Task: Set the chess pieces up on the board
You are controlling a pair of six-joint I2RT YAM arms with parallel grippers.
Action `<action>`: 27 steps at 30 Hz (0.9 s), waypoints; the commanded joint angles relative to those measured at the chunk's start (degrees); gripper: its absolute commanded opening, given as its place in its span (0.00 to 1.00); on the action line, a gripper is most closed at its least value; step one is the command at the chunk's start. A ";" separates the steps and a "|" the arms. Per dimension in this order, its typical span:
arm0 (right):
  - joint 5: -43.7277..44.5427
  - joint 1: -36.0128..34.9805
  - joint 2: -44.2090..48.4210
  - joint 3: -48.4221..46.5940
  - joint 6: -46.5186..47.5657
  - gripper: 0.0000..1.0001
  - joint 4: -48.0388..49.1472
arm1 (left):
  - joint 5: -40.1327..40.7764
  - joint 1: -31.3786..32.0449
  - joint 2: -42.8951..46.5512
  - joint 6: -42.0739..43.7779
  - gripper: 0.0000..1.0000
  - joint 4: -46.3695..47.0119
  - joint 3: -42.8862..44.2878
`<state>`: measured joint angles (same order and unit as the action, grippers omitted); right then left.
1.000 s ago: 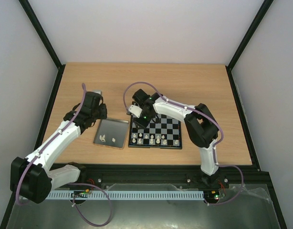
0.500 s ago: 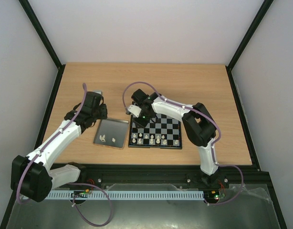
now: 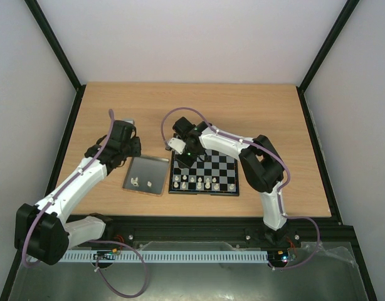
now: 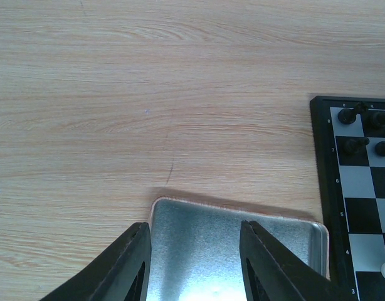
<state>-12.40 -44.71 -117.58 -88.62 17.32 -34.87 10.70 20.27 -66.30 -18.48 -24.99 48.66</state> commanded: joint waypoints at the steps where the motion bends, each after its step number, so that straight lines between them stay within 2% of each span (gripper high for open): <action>1: -0.46 -0.46 -1.53 -1.78 -0.45 0.20 -3.31 | -0.11 -0.32 -0.34 -0.38 0.40 0.12 -0.85; 7: -0.43 -0.44 -2.19 -1.82 -0.70 0.17 -3.30 | -0.24 -0.30 -0.35 -0.42 0.40 0.11 -0.85; 16: 0.95 -0.40 -1.24 -1.82 -0.71 0.03 -3.71 | -0.33 -0.30 -0.58 -0.42 0.40 0.11 -0.84; 22: 1.65 1.35 3.69 0.58 -1.32 0.03 -4.46 | -0.49 -0.32 -0.74 -0.42 0.40 0.11 -0.84; 27: 2.71 4.59 10.94 6.46 -1.21 0.03 -5.10 | -1.17 -0.32 -1.01 -0.42 0.40 0.16 -0.84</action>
<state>-11.05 -42.87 -114.10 -86.08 16.45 -35.46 10.28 20.27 -66.63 -18.48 -24.99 48.64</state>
